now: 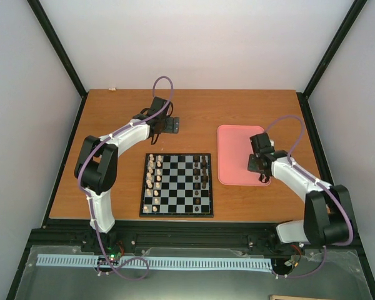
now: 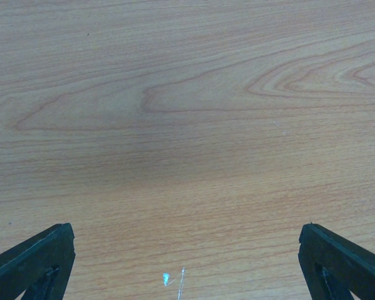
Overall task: Set up the chess pieces on the board
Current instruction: Pick up the chess piece from the storage box, then place the chess piece on the chessboard.
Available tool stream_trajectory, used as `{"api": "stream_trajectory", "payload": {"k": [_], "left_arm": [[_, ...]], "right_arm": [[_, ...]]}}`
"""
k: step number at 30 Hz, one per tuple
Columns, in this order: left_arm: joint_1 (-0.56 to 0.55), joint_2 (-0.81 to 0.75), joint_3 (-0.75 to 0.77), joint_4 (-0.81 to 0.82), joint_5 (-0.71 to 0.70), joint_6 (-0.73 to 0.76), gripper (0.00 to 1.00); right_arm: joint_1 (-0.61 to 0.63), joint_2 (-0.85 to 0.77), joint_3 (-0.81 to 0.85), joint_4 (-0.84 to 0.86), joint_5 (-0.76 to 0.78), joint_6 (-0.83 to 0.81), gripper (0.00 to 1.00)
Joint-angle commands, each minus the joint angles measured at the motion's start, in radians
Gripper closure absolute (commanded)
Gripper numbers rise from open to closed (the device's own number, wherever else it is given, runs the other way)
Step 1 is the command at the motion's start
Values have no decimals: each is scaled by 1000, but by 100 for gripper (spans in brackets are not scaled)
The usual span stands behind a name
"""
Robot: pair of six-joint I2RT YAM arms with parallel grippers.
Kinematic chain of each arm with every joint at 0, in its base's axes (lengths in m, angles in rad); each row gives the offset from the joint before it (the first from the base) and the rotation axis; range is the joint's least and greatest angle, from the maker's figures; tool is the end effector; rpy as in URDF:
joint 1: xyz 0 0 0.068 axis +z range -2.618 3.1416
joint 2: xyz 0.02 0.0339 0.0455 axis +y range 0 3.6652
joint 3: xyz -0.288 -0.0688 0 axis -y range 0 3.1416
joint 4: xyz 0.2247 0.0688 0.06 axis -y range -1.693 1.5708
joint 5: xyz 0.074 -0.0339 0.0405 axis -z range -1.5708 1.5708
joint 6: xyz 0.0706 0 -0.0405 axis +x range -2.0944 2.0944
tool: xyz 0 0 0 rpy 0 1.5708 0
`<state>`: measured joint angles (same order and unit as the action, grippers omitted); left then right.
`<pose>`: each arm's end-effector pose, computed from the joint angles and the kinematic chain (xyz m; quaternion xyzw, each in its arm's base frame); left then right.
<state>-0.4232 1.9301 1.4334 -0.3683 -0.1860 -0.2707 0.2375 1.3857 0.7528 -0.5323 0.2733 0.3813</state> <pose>0.4069 -0.1690 0.2197 0.0392 0.9341 -0.0351 0.3532 0.2374 0.0379 0.1816 0.0971 0.9659 -0.0663 0.2307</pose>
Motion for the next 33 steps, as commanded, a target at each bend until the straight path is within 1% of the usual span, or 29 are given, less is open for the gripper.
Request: {"api": "stream_trajectory", "payload": {"k": [1,4,7,10,15,21,29,33], "left_arm": [[1,-10,34,-7,-2,-13,0],[1,-9,32,-11,-10,-12,0],[1,-12,32,-12,-12,-12,0],[1,-13,31,-11,-12,-12,0],[1,-8,32,-10,-7,-13,0],[1,-10,32,-11,-7,-13,0],[1,-8,33,-8,-4,-12,0],[1,-13,30,-8,-3,-13,0]], "right_arm": [[107,-102,88,-45,-51,-4,97],[232,-135,137,-89,-70,17,97],[331,-153,148,-113,-115,49,97],[440,-150,150,-171,-82,89,97],[567,-134,158,-247,-105,128,97],[670,-79,208,-316,-94,170,97],[795,63,238,-269,-50,219,97],[818,90,237,-247,-37,234,97]]}}
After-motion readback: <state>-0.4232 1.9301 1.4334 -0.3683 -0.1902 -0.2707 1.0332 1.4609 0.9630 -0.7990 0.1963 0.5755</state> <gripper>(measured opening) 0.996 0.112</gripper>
